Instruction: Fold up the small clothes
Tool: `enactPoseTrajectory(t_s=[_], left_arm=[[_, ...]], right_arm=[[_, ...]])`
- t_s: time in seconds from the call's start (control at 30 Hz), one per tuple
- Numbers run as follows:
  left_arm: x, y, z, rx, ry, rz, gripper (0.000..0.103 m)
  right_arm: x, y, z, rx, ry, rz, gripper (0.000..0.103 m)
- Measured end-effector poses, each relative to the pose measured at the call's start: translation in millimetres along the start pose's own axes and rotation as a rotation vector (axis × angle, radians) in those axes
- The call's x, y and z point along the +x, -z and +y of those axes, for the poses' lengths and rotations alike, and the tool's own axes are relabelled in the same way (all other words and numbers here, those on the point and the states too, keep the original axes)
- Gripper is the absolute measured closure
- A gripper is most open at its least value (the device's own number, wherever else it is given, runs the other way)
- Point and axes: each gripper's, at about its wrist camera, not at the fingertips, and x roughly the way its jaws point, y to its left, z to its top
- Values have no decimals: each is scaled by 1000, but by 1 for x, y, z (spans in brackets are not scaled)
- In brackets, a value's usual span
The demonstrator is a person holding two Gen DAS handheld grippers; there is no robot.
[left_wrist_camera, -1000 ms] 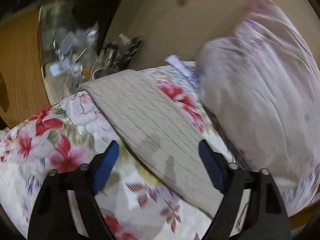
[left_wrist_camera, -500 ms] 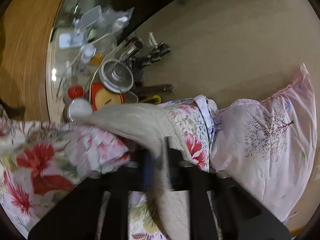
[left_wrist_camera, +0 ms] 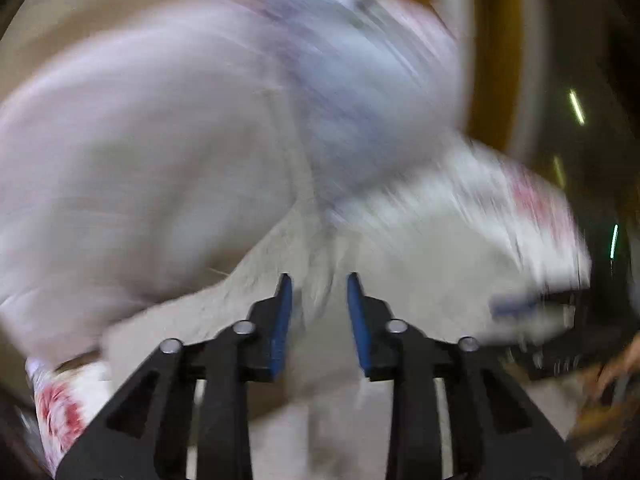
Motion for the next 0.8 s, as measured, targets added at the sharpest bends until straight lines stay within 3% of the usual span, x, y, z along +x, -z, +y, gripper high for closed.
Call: enactPoseTrajectory(t_s=[0.03,0.1,0.2,0.3,0.4,0.47,0.5,0.53,0.6,0.7,0.8], left_arm=[[11,9,-16,33,0,48,73],[6,32,-16,-25,-2,65,71],[-29,82,29,-291,-66,84,32],[-58,139,67,-500,-181,171,29],[-77,194,87,-703,-215,236,30],[-89,226,93,-830,-158,236,34],[-95,240,91,-891,-114,231,41],[-100,244,88,-904,-107,216,42],[-108,254,76,-941,-43,196,50],[-115,265,54,-1020,60,188,62],[-118,270,28,-1070,134,206,69]], right_arm=[[-3,2,-9,18,11,8,33],[-20,10,-32,60,28,-7,33],[-48,27,-71,135,80,-18,33],[-64,50,-106,244,70,17,37],[-66,78,-121,305,3,96,49],[-70,93,-121,313,-69,119,53],[-69,98,-121,320,-101,135,60],[-68,105,-120,339,-151,157,72],[-60,124,-121,411,-275,243,85],[-53,145,-120,468,-392,304,94],[-52,149,-117,491,-461,305,95]])
